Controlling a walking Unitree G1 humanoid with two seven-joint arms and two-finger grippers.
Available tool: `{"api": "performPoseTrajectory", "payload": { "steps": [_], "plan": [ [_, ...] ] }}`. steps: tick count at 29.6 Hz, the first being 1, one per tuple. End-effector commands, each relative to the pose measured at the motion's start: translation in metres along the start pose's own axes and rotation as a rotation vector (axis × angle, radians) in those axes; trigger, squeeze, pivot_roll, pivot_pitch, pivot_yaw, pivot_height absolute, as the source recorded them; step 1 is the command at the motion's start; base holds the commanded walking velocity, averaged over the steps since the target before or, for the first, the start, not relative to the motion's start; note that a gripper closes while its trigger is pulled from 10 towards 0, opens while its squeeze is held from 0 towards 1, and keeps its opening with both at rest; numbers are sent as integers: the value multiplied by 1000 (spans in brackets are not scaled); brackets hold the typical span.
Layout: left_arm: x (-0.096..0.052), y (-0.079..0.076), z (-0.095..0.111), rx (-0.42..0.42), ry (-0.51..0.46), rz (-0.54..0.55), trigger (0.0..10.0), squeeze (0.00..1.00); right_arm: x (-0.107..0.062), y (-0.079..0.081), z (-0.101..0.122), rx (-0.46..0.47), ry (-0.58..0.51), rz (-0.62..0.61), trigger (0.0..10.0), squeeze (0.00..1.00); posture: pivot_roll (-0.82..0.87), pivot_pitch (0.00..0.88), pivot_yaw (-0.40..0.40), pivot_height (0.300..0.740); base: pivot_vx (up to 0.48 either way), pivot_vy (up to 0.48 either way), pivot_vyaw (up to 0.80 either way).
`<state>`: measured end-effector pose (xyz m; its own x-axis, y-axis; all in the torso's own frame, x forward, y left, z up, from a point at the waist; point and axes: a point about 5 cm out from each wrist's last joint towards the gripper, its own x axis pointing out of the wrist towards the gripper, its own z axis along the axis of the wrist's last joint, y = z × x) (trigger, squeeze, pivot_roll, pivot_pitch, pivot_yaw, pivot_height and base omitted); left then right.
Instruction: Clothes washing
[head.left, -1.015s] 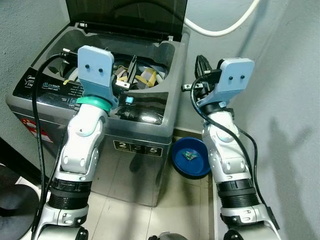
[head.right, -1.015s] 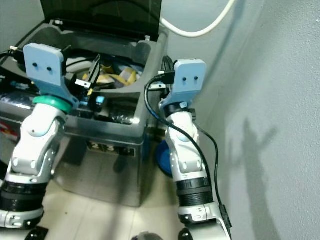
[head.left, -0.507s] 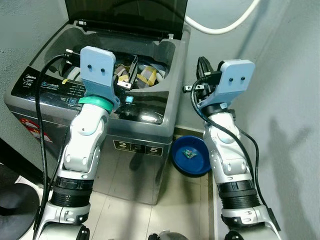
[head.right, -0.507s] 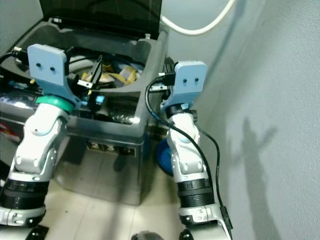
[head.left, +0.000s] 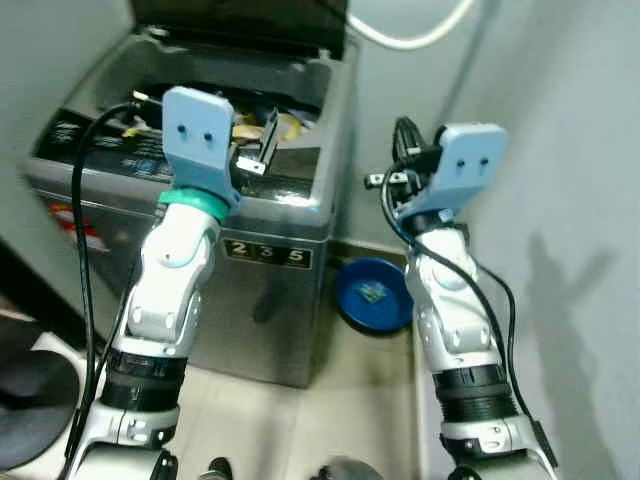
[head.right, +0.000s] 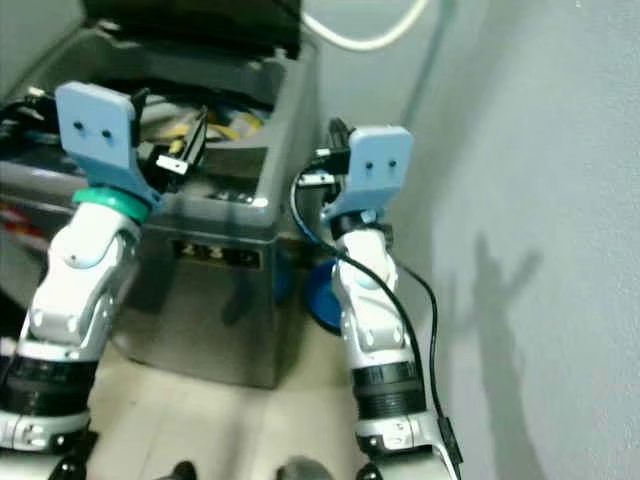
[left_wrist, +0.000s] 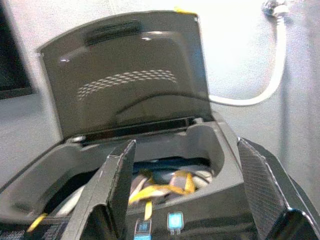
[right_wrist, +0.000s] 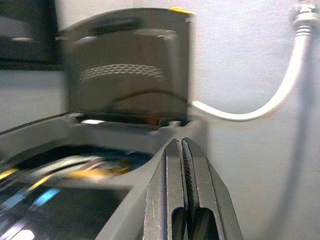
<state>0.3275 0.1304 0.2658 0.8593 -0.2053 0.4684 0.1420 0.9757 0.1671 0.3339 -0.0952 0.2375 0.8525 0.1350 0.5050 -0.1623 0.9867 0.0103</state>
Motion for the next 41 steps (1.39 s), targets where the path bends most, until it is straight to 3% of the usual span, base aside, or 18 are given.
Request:
{"api": "performPoseTrajectory", "payload": {
  "steps": [1,9,33,41],
  "plan": [
    [1,-3,-1,15,2,-12,10000,0,1,-2,2,-8,-8,-6,10000,0,-1,0,14,740,-360,0,0],
    [1,-4,-1,15,1,-14,10000,0,0,-1,1,-43,1,26,10000,0,-4,0,13,740,-176,0,0],
    [-1,-11,-7,18,36,-35,10000,0,-3,2,0,-32,4,78,10000,0,-8,0,11,740,0,0,793],
    [-3,-11,-10,32,49,-43,10000,0,-4,2,-2,21,19,65,10000,0,-9,0,13,740,0,0,788]
  ]
}}
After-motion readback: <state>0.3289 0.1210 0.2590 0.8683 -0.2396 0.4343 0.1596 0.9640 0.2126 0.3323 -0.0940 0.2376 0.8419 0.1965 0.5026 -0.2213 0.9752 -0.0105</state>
